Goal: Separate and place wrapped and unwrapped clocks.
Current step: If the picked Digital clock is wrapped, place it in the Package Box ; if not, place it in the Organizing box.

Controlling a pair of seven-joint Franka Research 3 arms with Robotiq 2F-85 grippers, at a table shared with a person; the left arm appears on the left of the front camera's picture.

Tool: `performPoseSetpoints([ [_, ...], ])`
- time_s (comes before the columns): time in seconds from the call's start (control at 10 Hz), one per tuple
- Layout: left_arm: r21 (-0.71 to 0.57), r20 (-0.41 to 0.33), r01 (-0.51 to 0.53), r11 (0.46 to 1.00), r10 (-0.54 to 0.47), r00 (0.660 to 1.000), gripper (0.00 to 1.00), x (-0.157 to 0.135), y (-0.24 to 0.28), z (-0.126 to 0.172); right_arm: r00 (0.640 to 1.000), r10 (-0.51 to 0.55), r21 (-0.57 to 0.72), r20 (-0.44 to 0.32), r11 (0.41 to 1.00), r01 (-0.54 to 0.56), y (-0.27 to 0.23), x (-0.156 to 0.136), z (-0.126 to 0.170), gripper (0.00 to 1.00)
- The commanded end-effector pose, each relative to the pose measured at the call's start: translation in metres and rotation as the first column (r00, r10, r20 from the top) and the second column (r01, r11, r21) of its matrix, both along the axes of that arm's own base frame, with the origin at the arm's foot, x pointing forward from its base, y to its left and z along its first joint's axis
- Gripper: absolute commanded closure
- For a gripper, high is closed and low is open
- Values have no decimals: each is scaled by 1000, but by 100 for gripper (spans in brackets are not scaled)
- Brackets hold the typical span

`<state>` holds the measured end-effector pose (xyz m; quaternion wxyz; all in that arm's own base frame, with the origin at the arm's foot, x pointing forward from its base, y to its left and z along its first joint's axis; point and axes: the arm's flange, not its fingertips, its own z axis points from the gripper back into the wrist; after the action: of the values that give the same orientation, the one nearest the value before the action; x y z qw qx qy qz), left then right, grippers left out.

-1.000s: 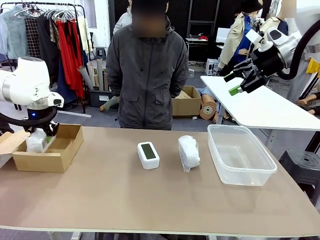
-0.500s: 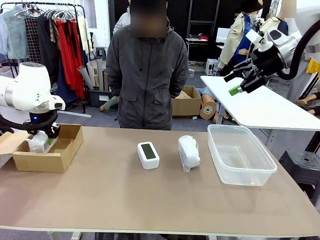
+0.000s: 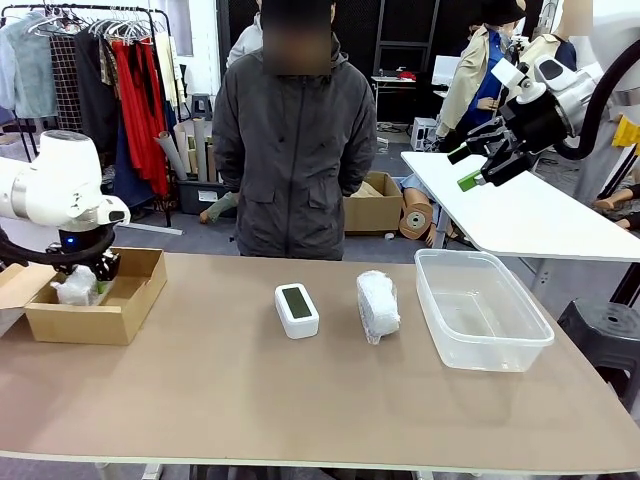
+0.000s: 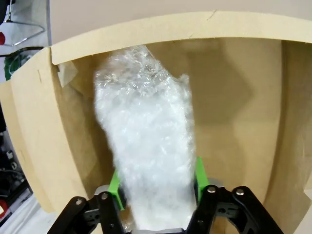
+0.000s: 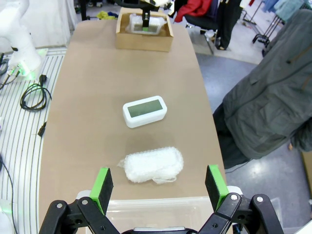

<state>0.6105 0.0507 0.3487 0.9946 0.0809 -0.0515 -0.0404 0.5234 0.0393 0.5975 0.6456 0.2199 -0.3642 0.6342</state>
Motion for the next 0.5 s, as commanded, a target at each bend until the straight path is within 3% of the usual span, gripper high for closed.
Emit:
performPoseSetpoints([
  [0.0, 27, 15, 4, 1000, -4, 1000, 1, 1, 5, 8, 1000, 0, -10, 5, 1000, 0, -1, 0, 1, 0],
  [0.4, 28, 46, 20, 999, -22, 999, 0, -4, 1, 28, 1000, 0, -10, 5, 1000, 0, -1, 0, 1, 0],
])
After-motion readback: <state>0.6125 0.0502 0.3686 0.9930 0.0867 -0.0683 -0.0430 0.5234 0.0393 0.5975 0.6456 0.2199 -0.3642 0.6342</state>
